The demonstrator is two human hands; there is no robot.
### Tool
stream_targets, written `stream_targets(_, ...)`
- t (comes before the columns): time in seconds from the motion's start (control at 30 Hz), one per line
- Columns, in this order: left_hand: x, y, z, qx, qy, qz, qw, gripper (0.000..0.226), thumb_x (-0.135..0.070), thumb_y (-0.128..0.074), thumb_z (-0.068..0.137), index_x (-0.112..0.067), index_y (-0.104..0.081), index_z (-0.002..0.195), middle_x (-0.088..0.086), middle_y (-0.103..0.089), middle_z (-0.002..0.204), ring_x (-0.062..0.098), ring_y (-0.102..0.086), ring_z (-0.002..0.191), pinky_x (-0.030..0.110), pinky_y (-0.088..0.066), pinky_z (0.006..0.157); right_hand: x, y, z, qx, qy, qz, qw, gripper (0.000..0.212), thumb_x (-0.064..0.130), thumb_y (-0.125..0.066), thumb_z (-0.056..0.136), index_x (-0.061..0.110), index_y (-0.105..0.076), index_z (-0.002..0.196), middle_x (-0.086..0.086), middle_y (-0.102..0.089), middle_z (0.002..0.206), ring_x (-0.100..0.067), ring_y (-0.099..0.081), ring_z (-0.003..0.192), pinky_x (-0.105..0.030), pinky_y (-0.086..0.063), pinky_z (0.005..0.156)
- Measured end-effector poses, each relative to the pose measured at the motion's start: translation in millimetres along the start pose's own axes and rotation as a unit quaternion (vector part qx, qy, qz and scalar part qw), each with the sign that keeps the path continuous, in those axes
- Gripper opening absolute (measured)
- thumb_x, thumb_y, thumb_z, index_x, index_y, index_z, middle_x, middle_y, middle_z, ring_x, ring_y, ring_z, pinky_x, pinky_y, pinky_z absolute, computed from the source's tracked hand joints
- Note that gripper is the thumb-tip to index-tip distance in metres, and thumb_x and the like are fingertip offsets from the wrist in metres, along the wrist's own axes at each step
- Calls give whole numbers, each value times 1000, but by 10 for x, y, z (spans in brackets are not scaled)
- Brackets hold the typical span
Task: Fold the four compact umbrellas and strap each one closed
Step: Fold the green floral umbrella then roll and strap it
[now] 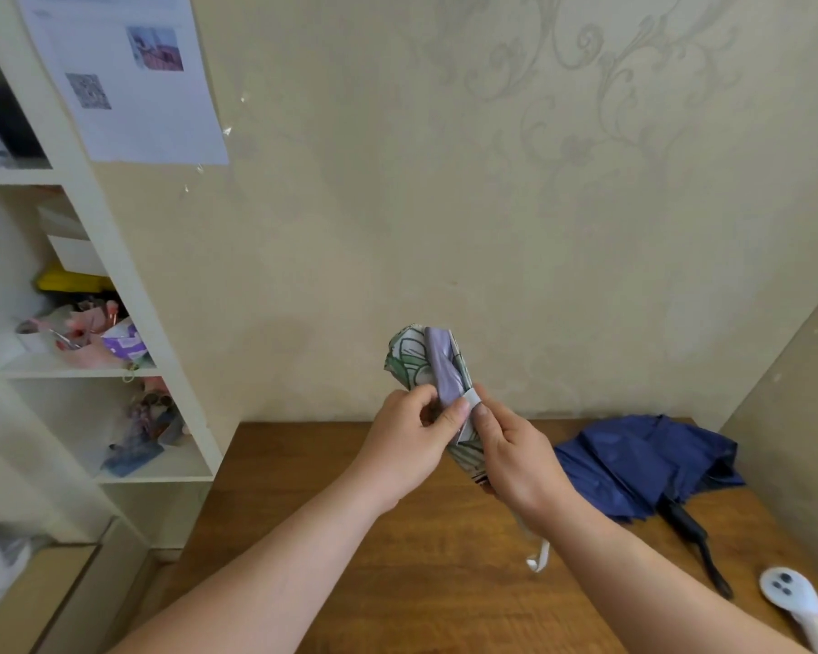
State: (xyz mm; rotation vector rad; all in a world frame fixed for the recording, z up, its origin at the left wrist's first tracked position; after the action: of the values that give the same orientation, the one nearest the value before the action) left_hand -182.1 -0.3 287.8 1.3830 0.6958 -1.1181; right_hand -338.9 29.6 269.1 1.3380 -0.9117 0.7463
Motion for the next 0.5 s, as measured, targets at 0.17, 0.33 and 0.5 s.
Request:
stream_targets(0.17,81,-22,-21,40,79,1,996,41,-63,-54,101,-27,-75,99,-5,-77,94,15,-71,92,40,-58,86,-52,-8,39,-7,-11,18,1000,40,54,-36,108,55,-48,147,15,-74,107,-2,-68,77,-31,-56,65)
stream_targets(0.33,86,-29,-53,48,72,18,996,42,-61,-57,101,-24,-76,91,1,-76,88,22,-71,87,48,-59,82,-105,11,74,-13,-6,11,1000,38,54,-36,108,60,-47,144,10,-76,106,-3,-65,67,-29,-51,57)
stream_targets(0.5,55,-12,-54,39,42,32,998,44,-59,-65,97,-17,-67,84,1,-63,75,8,-59,68,32,-49,65,-115,28,123,-15,22,-27,999,42,55,-32,108,58,-41,149,6,-76,113,-7,-58,81,-23,-43,64)
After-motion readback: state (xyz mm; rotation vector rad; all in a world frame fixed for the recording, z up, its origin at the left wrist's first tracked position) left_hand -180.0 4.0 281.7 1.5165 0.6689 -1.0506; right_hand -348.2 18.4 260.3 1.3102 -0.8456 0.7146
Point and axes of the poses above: each hand's wrist, its own z-axis towards the middle knuckle, its own y-axis out of the back of the hand, x = y × z, the point moved 4 cm from there along z, towards the middle knuckle
